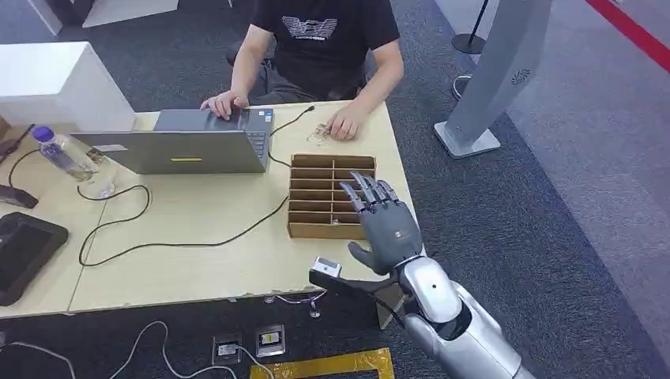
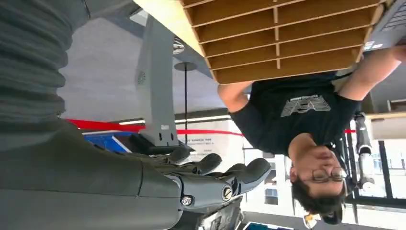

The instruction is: Pass the card to the sensor for recognition and then transmit it.

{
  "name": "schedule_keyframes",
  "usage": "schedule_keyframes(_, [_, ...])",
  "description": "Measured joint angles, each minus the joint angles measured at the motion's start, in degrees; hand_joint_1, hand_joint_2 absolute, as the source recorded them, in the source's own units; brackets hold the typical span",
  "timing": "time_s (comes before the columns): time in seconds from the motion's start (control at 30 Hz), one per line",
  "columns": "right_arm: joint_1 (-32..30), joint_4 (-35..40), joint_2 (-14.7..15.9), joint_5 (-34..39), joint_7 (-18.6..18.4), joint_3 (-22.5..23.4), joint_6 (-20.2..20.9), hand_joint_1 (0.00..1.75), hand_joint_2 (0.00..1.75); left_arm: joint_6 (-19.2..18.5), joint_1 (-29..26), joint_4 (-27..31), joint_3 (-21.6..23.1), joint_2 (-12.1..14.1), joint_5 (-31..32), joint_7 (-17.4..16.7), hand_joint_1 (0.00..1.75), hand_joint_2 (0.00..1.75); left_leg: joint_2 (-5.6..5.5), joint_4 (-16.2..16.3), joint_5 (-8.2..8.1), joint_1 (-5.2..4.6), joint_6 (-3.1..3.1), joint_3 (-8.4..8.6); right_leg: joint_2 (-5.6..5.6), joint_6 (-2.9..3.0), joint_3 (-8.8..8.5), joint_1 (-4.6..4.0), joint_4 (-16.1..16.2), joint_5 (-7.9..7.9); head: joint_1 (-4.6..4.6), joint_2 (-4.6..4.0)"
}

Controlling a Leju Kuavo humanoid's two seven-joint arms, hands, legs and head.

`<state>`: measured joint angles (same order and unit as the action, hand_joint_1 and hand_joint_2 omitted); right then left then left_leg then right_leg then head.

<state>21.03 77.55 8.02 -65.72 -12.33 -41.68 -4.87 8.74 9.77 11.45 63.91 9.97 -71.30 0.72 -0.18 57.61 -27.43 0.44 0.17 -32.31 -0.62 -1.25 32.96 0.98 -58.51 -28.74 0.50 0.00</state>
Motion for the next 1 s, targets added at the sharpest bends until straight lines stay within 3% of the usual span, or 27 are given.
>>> schedule_keyframes(0.3, [1.01, -4.18, -4.31, -2.10, 1.70, 0.00, -1.12, 0.00, 1.75, 0.52, -0.02, -0.42, -0.07, -0.02, 0.11, 0.00, 0.00, 0.00, 0.00, 0.00, 0.00, 0.00, 0.00, -0.01, 0.00, 0.00, 0.00, 0.00, 0.01, 0.00, 0.00, 0.00])
schedule_keyframes(0.43, [1.94, -8.15, -4.81, -1.14, 6.95, -0.04, -5.24, 0.00, 1.75, 0.48, -0.06, -0.63, -0.04, -0.04, 0.55, -0.33, 0.00, 0.00, 0.00, 0.00, 0.00, 0.00, 0.00, -0.01, 0.01, 0.01, 0.01, 0.00, 0.01, 0.00, 0.02, 0.00])
schedule_keyframes(0.53, [2.55, -11.83, -5.20, -0.68, 8.61, -0.04, -7.98, 0.00, 1.75, 0.52, -0.07, -0.63, -0.04, -0.04, 0.98, -0.33, 0.00, 0.00, 0.00, 0.00, 0.00, 0.00, 0.00, -0.01, 0.00, 0.00, 0.00, 0.00, 0.01, 0.00, 0.00, 0.00])
schedule_keyframes(0.67, [3.11, -16.79, -6.38, -0.81, 9.33, -0.11, -12.83, 0.00, 1.75, 0.15, -0.05, -0.63, -0.02, -0.02, 1.90, -0.33, 0.00, 0.00, 0.00, 0.00, 0.00, 0.00, 0.00, 0.00, 0.02, 0.01, 0.01, 0.00, 0.01, 0.00, 0.00, 0.00])
schedule_keyframes(1.0, [4.59, -27.21, -8.44, 0.31, 10.80, -0.66, -18.36, 0.00, 1.75, -0.88, -0.06, -0.66, 0.00, 0.04, 2.25, -1.14, 0.00, 0.00, 0.00, 0.00, 0.00, 0.00, 0.00, -0.02, 0.01, 0.01, 0.03, 0.00, 0.01, 0.00, 0.00, 0.00])
